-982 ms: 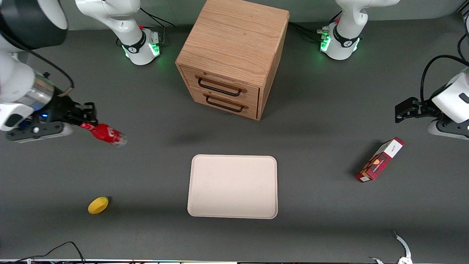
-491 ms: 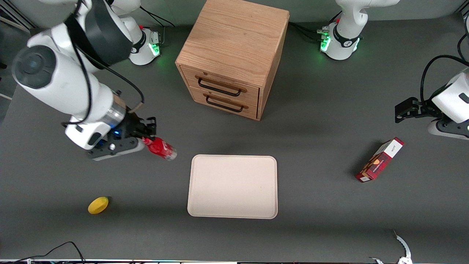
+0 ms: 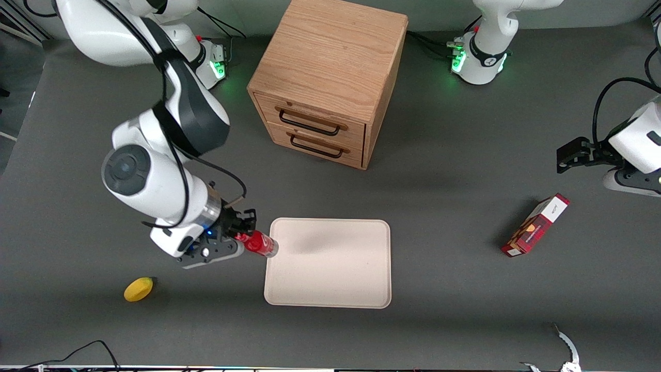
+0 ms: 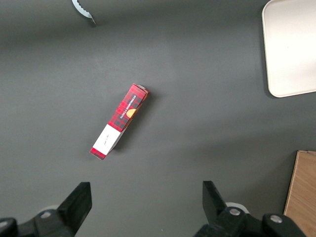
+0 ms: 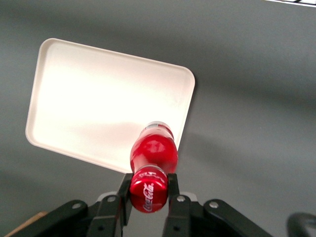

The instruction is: Place coke bottle on tray

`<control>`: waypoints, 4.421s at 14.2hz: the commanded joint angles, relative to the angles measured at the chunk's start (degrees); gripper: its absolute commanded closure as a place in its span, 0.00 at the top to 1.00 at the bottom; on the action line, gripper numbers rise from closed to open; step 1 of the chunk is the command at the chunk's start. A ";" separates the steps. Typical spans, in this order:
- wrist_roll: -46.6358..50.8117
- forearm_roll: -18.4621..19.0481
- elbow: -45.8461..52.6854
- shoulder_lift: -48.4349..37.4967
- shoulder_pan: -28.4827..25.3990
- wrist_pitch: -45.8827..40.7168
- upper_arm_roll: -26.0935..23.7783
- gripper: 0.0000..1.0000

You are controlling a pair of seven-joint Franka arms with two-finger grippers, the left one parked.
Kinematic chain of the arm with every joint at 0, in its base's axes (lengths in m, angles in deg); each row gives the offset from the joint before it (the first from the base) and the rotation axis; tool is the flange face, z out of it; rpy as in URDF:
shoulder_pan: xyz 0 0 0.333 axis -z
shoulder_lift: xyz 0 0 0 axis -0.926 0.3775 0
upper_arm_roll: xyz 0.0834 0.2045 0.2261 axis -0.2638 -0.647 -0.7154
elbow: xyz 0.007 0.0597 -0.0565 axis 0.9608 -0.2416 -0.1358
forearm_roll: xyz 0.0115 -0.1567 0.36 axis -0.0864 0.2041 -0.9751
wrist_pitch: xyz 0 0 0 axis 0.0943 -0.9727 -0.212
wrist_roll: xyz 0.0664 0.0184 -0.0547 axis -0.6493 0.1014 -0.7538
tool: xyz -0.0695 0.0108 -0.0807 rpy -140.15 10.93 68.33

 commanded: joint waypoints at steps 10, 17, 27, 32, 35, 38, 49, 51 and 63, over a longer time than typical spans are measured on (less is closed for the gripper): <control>0.75 5.84 4.73 10.21 -4.48 11.41 3.61 0.00; 0.93 5.75 4.64 11.79 -5.20 14.05 4.86 0.00; 1.37 5.75 4.46 11.88 -5.29 14.84 4.86 0.41; 1.55 5.75 4.46 11.88 -5.29 14.84 4.94 0.92; 1.63 5.75 4.46 11.79 -5.29 14.84 4.95 1.00; 1.72 5.75 4.55 10.83 -5.29 14.14 4.95 1.00; 0.85 3.30 -10.98 -11.65 5.23 -0.01 4.15 1.00; -0.29 2.76 -13.55 -15.26 7.97 -2.10 4.07 1.00; -5.22 2.41 -13.47 -30.39 20.46 -23.04 4.15 1.00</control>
